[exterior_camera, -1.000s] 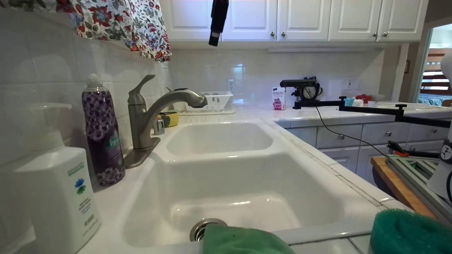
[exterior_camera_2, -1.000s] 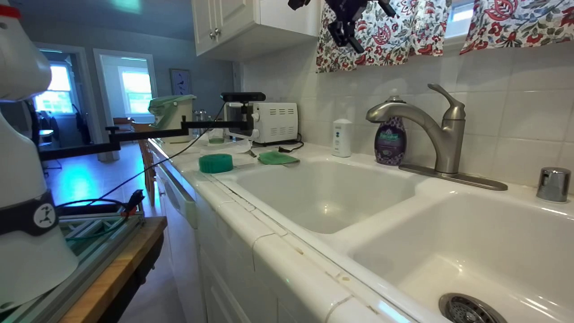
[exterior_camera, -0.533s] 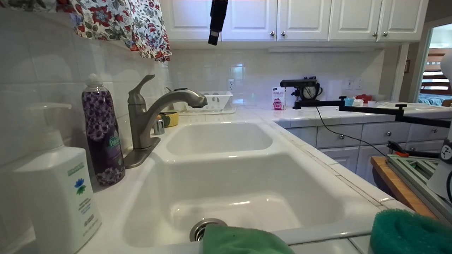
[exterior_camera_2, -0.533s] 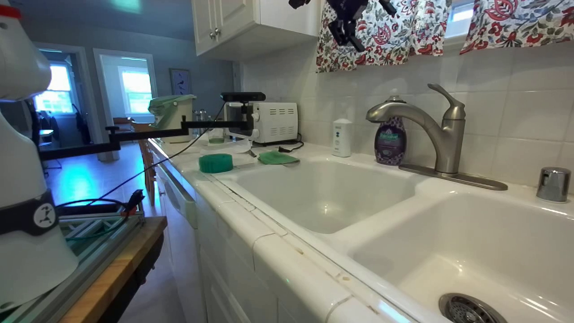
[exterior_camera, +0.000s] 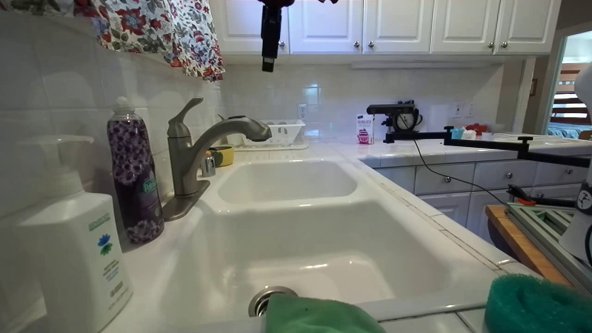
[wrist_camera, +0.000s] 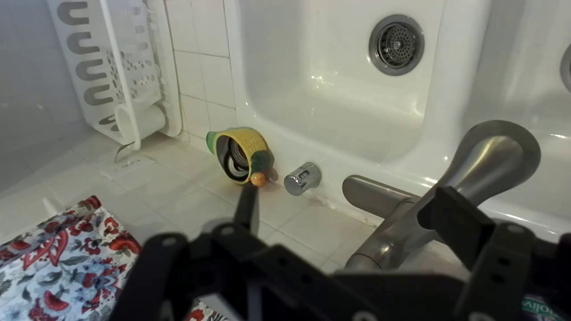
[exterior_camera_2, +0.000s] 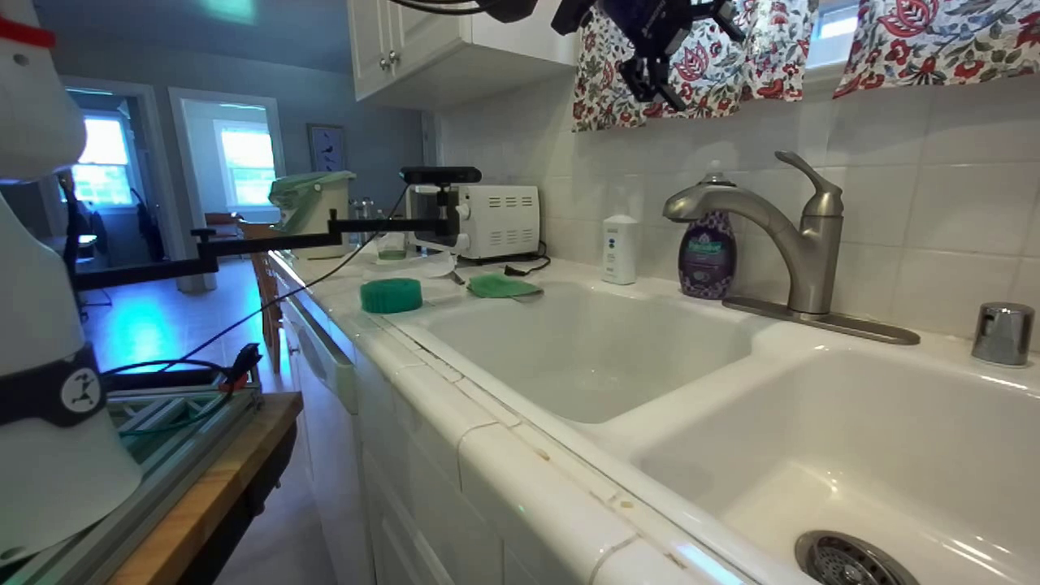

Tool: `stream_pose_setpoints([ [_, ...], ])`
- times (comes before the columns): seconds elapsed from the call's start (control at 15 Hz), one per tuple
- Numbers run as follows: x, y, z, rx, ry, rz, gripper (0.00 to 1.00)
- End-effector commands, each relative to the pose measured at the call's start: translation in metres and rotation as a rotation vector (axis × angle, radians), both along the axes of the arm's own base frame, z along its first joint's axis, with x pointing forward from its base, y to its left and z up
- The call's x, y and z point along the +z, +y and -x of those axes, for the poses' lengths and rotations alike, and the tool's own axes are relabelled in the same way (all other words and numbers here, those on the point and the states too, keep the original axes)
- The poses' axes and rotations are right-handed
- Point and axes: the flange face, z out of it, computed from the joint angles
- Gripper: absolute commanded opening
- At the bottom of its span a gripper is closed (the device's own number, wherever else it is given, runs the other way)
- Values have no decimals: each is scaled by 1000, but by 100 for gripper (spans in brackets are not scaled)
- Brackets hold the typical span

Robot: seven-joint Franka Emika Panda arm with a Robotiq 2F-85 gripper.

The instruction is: Push the faucet handle up

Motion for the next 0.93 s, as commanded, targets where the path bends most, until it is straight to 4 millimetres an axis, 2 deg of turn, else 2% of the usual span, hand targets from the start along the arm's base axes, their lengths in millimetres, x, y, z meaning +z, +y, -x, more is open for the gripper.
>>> stream_pose_setpoints([
  [0.0, -1, 23, -23, -14, 15, 63, 100],
  [0.27, -7, 44, -41, 6, -9, 114, 100],
  [0.87, -29, 46, -81, 79, -70, 168, 100],
])
